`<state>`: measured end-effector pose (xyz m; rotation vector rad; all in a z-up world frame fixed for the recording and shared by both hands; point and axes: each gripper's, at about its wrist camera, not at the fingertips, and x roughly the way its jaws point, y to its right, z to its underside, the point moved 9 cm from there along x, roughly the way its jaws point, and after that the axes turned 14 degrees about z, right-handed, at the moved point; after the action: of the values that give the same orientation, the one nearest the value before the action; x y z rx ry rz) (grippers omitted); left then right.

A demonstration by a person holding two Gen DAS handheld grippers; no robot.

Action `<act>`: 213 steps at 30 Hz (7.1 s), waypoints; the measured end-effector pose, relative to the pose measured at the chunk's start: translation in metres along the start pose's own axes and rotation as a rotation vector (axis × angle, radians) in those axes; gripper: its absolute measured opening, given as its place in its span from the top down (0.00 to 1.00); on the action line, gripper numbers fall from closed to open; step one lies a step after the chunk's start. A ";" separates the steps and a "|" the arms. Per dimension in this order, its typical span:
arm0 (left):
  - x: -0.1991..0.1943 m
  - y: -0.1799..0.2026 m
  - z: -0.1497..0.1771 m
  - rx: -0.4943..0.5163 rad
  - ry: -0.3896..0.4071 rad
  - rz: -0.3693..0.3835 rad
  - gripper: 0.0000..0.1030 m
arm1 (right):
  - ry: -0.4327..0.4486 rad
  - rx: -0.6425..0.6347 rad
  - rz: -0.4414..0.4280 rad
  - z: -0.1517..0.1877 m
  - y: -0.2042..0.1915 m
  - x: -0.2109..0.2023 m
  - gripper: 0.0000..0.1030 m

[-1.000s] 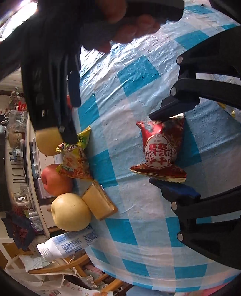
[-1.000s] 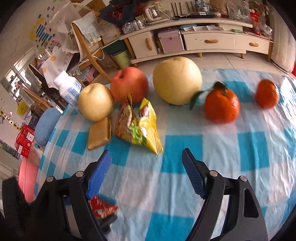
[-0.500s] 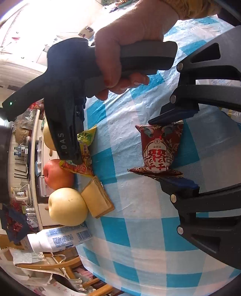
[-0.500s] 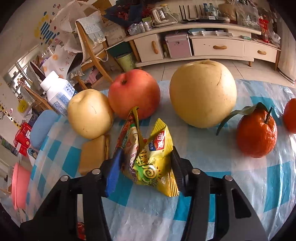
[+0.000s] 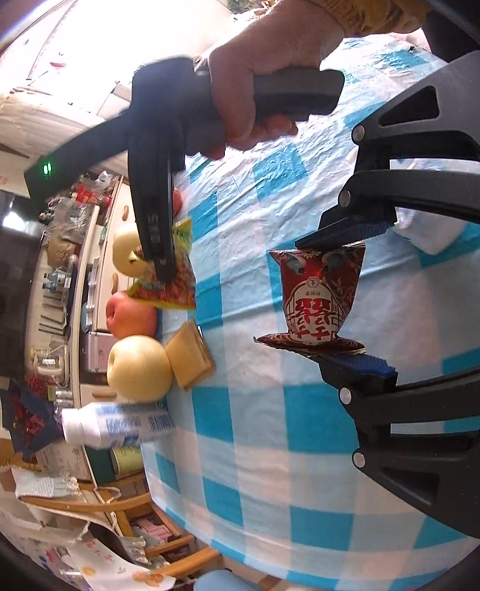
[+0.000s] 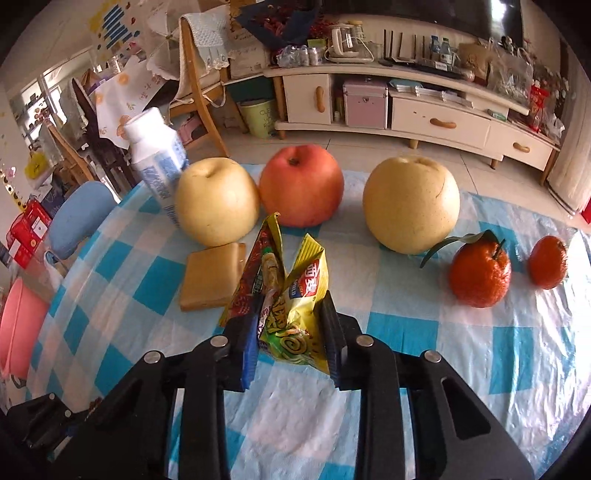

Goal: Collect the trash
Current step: 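Carry both packets to the orange bucket and open both tools to drop them, then move both open tools from the bucket back over the table, then grasp the white MAGICDAY milk bag with the right tool while the left tool grasps the yellow sponge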

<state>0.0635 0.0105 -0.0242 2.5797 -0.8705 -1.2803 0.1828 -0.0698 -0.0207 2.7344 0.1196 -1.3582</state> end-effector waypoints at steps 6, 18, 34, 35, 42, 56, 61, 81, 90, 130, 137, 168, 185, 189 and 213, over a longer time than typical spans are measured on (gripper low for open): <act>-0.028 -0.005 0.003 -0.019 0.043 -0.019 0.51 | 0.008 -0.043 0.026 0.014 -0.007 -0.035 0.70; -0.083 -0.049 0.025 -0.106 0.110 -0.145 0.51 | 0.021 -0.070 0.052 0.046 -0.027 -0.094 0.70; -0.166 -0.113 0.035 -0.137 0.207 -0.344 0.51 | 0.067 -0.136 -0.008 0.097 -0.103 -0.157 0.70; -0.170 -0.116 0.035 -0.138 0.210 -0.354 0.51 | 0.073 -0.148 -0.011 0.101 -0.111 -0.159 0.70; -0.199 -0.140 0.036 -0.171 0.247 -0.400 0.51 | 0.070 -0.167 -0.055 0.119 -0.147 -0.167 0.70; -0.264 -0.204 0.050 -0.263 0.292 -0.546 0.50 | 0.106 -0.240 -0.123 0.125 -0.232 -0.182 0.70; -0.286 -0.228 0.058 -0.301 0.308 -0.590 0.50 | 0.119 -0.278 -0.160 0.120 -0.268 -0.183 0.70; -0.348 -0.312 0.100 -0.509 0.351 -0.671 0.50 | 0.179 -0.500 -0.254 0.090 -0.415 -0.177 0.70; -0.356 -0.331 0.107 -0.548 0.352 -0.695 0.26 | 0.172 -0.596 -0.229 0.104 -0.453 -0.151 0.43; -0.254 -0.242 0.037 -0.217 0.173 -0.709 0.08 | 0.035 -0.350 -0.105 0.144 -0.274 -0.142 0.17; -0.235 -0.222 0.029 -0.162 0.151 -0.701 0.08 | 0.019 -0.313 -0.100 0.149 -0.249 -0.141 0.15; -0.147 -0.139 0.014 0.037 0.053 -0.584 0.08 | -0.134 0.223 -0.039 0.202 -0.059 -0.145 0.15; -0.124 -0.115 0.017 0.106 0.012 -0.543 0.08 | -0.117 0.240 -0.032 0.172 -0.047 -0.101 0.20; -0.120 -0.112 0.017 0.103 0.007 -0.525 0.08 | -0.119 0.199 -0.068 0.157 -0.053 -0.088 0.20; -0.074 -0.081 0.013 -0.026 0.056 -0.246 0.08 | -0.092 -0.135 0.005 0.152 -0.077 -0.086 0.56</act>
<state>0.0537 0.1197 -0.0108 2.7539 -0.5354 -1.2595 0.0022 -0.0128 -0.0474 2.5563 0.1905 -1.4166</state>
